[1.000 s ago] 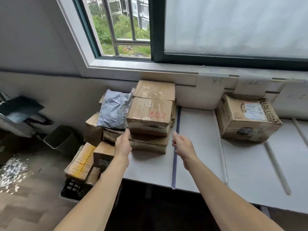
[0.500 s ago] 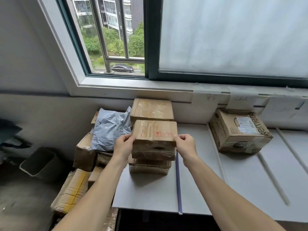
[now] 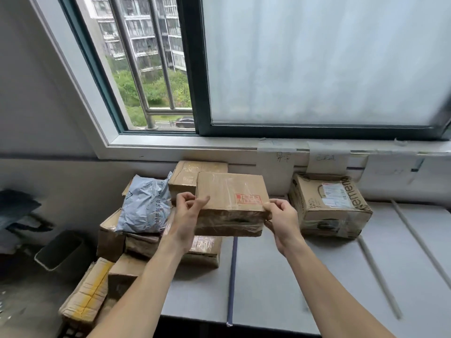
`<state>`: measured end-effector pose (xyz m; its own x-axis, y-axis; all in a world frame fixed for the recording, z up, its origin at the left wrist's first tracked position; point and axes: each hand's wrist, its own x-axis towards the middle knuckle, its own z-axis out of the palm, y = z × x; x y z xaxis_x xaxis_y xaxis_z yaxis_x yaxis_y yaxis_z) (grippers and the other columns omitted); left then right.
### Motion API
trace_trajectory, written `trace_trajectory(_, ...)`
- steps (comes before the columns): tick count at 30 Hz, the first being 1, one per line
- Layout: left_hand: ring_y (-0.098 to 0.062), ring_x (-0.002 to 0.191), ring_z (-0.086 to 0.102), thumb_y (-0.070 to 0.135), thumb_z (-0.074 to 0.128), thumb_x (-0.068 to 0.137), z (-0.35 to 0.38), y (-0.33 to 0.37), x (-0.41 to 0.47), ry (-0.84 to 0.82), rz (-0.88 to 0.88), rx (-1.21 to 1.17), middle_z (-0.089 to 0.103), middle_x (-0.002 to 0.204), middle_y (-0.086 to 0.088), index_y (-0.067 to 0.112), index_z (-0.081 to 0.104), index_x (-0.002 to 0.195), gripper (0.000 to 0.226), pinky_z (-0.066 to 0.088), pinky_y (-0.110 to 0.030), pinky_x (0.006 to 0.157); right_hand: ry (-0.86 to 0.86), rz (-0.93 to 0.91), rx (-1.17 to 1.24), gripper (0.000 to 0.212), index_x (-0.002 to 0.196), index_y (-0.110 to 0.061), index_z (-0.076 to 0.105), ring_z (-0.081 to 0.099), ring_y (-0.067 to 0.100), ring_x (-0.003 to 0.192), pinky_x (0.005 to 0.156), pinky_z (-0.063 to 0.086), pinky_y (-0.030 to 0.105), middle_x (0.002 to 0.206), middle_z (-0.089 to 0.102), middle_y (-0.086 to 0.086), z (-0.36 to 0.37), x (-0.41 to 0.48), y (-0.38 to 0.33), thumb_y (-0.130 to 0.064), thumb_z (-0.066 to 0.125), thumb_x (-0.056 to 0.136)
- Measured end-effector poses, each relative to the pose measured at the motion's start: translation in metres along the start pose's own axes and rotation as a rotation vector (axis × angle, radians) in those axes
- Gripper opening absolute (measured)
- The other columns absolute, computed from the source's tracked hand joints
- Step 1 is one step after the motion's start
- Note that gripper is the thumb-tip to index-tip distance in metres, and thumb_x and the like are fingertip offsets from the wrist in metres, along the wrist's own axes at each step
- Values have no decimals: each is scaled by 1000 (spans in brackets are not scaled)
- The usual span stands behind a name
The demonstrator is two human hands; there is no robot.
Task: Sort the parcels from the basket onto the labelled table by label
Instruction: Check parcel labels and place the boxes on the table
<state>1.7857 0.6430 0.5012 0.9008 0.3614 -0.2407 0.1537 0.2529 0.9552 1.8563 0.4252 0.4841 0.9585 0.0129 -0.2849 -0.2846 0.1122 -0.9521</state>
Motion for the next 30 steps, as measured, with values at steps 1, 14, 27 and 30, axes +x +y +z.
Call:
trace_trajectory(1,-30,109,60,65,89,55,6,-3,-3,8,-8,7,58,123,-10,32,43,110,78,50,-51,95,-14,-8,19,10,109,-7,63,70,27,96,82,58,43,108,74,17,-8,-2,0,-9,59,100)
trace_trajectory(14,-30,109,71,37,84,59,65,-26,-45,-52,-31,-108,73,125,-15,18,65,129,75,55,-57,98,-215,-134,-52,13,113,-15,66,67,11,84,70,51,29,99,74,3,-108,-12,-8,-11,62,101)
trace_trajectory(27,-27,137,29,54,85,56,120,-25,-36,188,884,1189,26,148,-9,19,12,163,134,22,-44,115,-229,219,131,49,129,-25,55,67,29,112,92,61,49,125,61,10,-85,-11,-28,-61,59,97)
trace_trajectory(30,-32,131,35,42,91,47,123,-21,-29,124,1164,1425,31,146,-14,13,12,163,144,25,-42,110,-264,312,177,71,138,-20,55,69,33,111,88,62,49,125,66,16,-88,-3,-34,-74,54,91)
